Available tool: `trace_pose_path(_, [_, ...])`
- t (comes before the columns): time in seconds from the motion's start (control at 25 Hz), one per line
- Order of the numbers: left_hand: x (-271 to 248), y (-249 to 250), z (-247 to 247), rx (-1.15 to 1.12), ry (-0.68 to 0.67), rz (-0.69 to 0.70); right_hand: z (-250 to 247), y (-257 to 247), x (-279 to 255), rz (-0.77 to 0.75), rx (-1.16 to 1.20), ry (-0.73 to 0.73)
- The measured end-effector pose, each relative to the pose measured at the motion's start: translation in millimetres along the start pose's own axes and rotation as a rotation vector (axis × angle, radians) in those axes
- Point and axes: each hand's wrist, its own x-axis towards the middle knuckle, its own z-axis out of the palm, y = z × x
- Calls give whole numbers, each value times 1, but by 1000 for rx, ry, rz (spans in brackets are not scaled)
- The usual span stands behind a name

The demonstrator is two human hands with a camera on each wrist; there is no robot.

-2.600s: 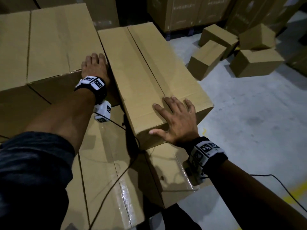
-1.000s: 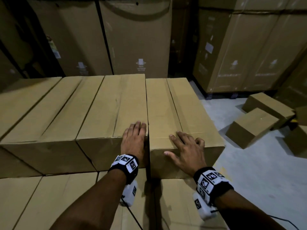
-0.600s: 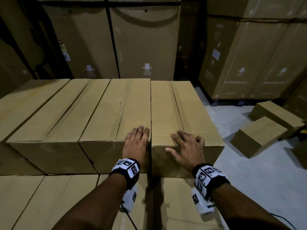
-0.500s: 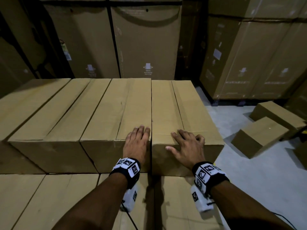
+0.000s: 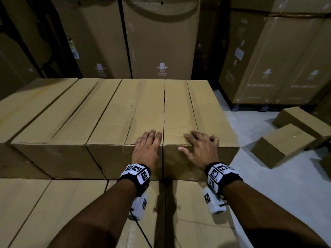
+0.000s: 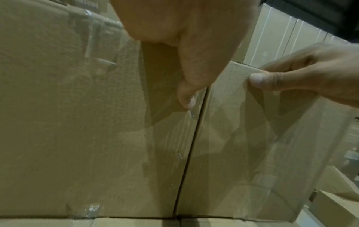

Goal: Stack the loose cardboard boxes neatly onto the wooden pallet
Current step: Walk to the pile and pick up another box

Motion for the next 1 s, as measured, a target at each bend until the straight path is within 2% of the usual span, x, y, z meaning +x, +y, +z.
trace_pose_path(0.2, [4,-1,-2,44,-27,-11,-3,1,3,-21,18,-34])
trace_pose_path(0.4, [6,2,-13,45,-130,-3,-16,20,1,-121,26,-82])
trace_pose_path(0.48, [9,4,-18,58,-119,44,-19,33,-1,-89,-28,-36])
trace_pose_path(0.6, [12,8,-17,120,-104,128,-14,47,-8,-17,-57,-70])
trace_pose_path(1.0, [12,11,-12,111,-92,87,3,48,-8,-8,23,-10])
